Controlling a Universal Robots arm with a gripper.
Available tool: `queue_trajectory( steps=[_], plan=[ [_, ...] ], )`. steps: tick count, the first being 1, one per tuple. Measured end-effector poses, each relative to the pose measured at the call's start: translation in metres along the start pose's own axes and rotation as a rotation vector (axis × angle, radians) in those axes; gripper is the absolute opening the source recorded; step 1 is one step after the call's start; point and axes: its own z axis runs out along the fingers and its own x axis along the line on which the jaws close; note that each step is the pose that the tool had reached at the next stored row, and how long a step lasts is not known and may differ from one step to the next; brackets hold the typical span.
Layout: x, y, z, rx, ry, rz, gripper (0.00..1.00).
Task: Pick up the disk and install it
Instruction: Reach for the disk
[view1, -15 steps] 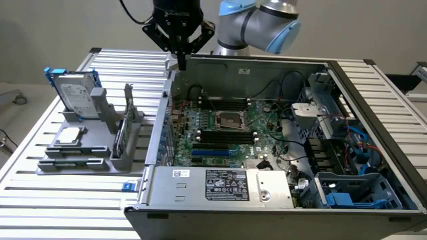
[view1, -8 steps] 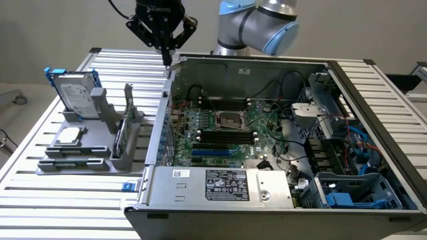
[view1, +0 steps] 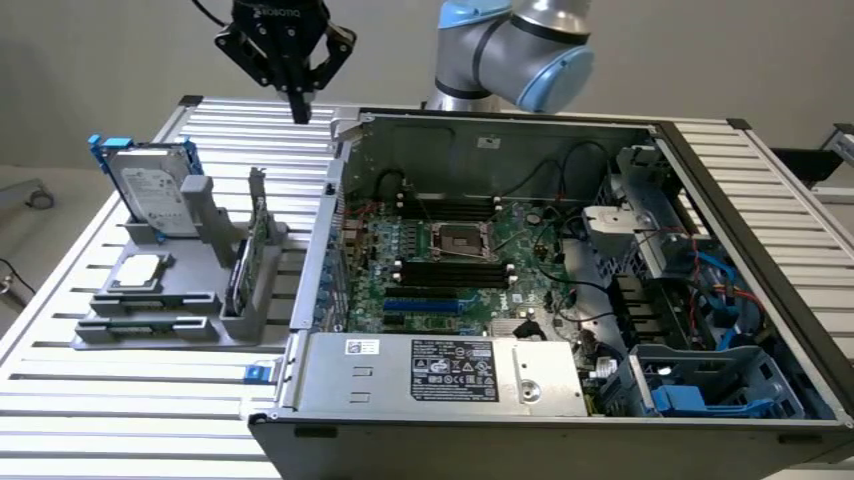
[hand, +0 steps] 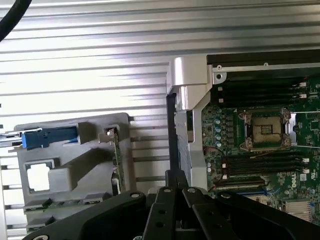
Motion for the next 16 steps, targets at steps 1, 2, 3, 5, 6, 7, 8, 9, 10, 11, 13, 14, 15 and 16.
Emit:
queue_trajectory(
  steps=[1,2,3,5,6,7,8,9,10,11,13,14,15,16],
  plan=[
    [0.005,0.0000,0.0000,0.0000,0.0002,0.000,0.11],
    [0.009,0.0000,0.0001,-0.0001,0.0003,0.000,0.11],
    [0.014,0.0000,0.0000,0.0000,0.0007,0.000,0.11],
    [0.023,0.0000,0.0000,0.0001,0.0014,0.000,0.11],
    [0.027,0.0000,0.0000,0.0001,0.0018,0.000,0.11],
    [0.032,0.0000,0.0000,0.0001,0.0022,0.000,0.11],
    [0.036,0.0000,-0.0001,0.0002,0.0028,0.000,0.11],
    [0.041,0.0000,-0.0001,0.0002,0.0032,0.000,0.11],
    [0.045,0.0001,-0.0001,0.0003,0.0034,0.000,0.11],
    [0.050,0.0001,0.0001,0.0002,0.0034,0.000,0.11],
    [0.059,0.0004,0.0002,0.0002,0.0040,0.000,0.11],
    [0.064,0.0010,0.0003,0.0003,0.0043,0.000,0.11],
    [0.069,0.0018,0.0004,0.0003,0.0043,0.000,0.11],
    [0.073,0.0026,0.0005,0.0003,0.0044,0.000,0.11]
  ],
)
